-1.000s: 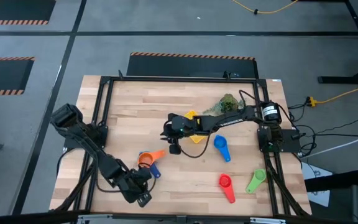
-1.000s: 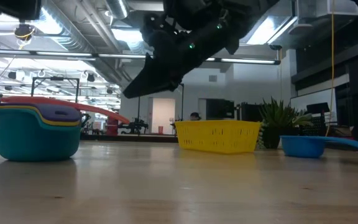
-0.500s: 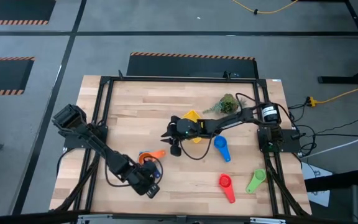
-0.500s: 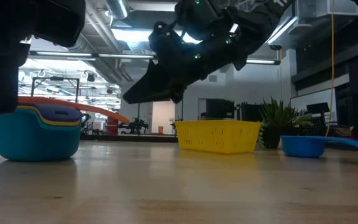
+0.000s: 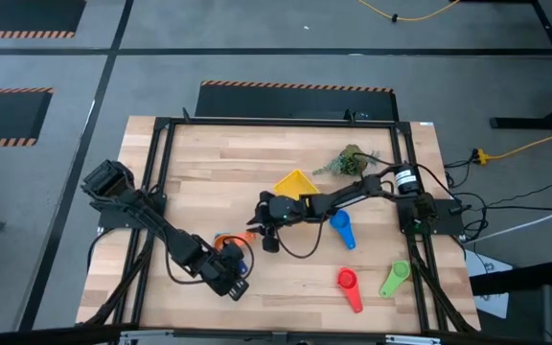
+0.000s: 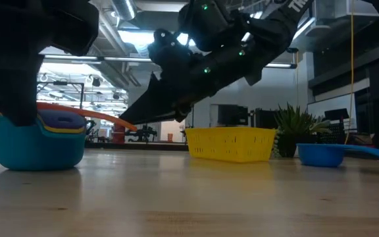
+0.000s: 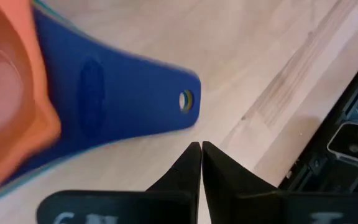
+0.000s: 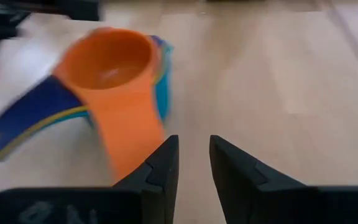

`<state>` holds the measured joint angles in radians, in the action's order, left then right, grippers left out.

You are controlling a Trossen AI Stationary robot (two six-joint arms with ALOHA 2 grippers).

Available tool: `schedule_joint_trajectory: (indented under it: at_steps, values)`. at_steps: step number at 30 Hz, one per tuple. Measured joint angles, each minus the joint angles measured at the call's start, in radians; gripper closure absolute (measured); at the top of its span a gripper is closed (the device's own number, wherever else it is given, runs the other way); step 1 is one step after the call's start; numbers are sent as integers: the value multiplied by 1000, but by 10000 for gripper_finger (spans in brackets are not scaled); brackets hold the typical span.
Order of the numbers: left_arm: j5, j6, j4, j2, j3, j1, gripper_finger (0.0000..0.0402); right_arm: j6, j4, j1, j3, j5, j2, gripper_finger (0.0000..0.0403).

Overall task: Nest measuring cups in basket
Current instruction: Stack the orange measuring cup on top of the dark blue measuring cup

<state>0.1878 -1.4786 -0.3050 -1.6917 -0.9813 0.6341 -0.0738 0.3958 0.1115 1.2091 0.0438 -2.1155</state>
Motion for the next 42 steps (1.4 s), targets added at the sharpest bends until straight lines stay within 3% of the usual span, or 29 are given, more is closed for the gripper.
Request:
schedule_joint_trajectory:
  at_steps: [24,36,42]
  values:
    - [13,24,0,0,0,-41,393,1,61,176,0,2,0,308]
    - [13,24,1,0,0,-31,393,56,43,160,25,0,19,308]
    - [13,24,0,0,0,-31,393,180,-36,138,67,-170,51,308]
